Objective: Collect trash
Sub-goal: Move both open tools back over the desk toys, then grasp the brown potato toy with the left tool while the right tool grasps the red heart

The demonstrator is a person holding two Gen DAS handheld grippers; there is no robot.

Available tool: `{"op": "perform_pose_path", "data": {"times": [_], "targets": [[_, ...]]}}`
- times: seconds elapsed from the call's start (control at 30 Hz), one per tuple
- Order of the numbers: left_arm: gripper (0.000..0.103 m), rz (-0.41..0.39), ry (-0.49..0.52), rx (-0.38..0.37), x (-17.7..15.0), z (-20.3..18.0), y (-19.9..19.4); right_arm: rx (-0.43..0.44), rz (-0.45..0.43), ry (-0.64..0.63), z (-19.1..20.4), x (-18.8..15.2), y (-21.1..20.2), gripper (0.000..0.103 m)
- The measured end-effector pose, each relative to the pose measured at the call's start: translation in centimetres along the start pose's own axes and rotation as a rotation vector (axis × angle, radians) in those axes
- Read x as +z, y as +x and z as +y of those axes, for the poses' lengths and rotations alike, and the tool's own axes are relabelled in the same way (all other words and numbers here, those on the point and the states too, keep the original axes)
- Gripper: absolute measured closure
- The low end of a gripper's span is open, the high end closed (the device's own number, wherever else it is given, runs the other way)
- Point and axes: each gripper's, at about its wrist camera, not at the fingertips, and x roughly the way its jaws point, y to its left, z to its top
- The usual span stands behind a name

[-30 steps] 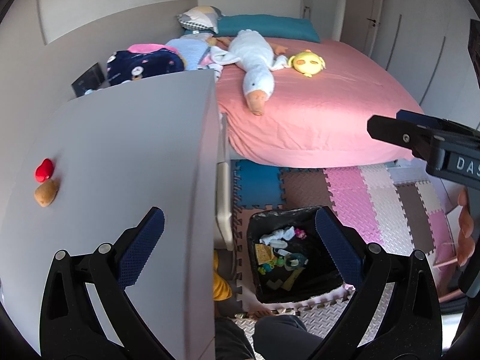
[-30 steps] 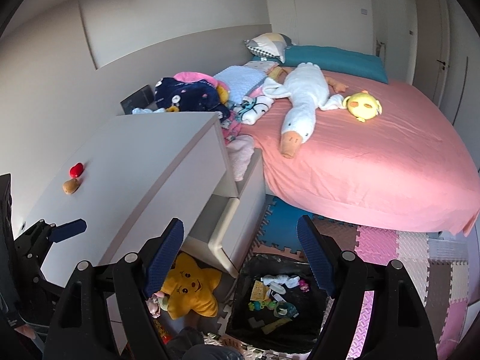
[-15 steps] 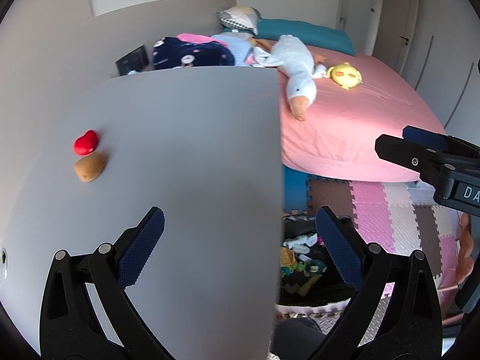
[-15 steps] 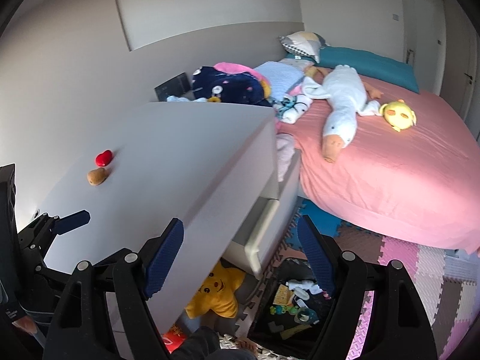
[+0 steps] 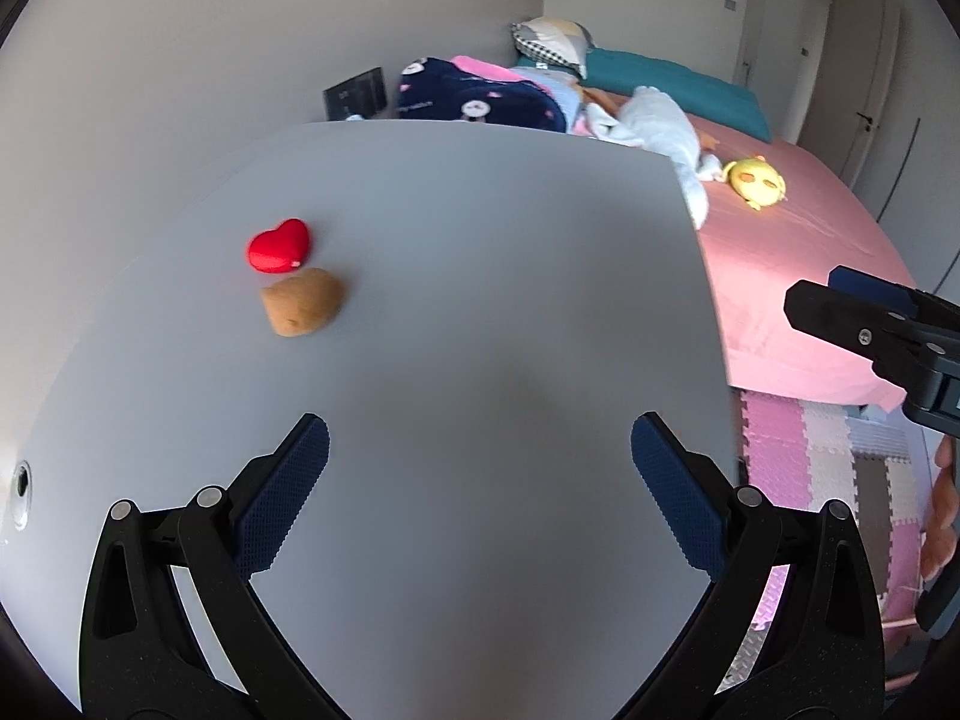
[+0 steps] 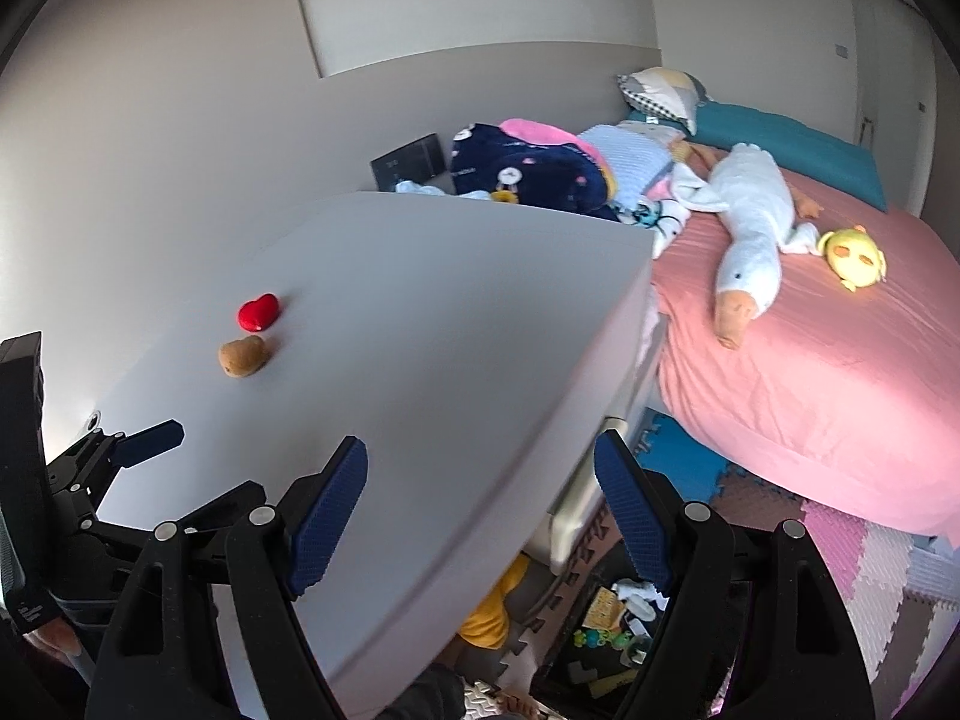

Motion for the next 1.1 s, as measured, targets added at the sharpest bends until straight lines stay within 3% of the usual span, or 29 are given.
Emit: {"op": "perform_pose_path", "data": {"times": [0.5,0.67,0.83,1.1], "targets": [[0.006,-0.013,-0.085,0.061,2.2,6.1,2.9,0.05,0.041,-0.057,4.0,2.9,5.1,0.024],[0.011,-0.003,-0.099,0.07,3.0,7.6,4.1,0.066,0.046,-0.068,5.0,4.1,6.8,0.024],[0.025,0.02,-0.111,0.08,3.5,8.8,5.6,0.073,0.058,-0.087,6.0,5.1,8.3,0.024],[0.03,0.036,-0.099,0.066,3.8,9.8,6.6,0.09,0.077,-0.105,7.6,6.2,10.7,0.024]]}}
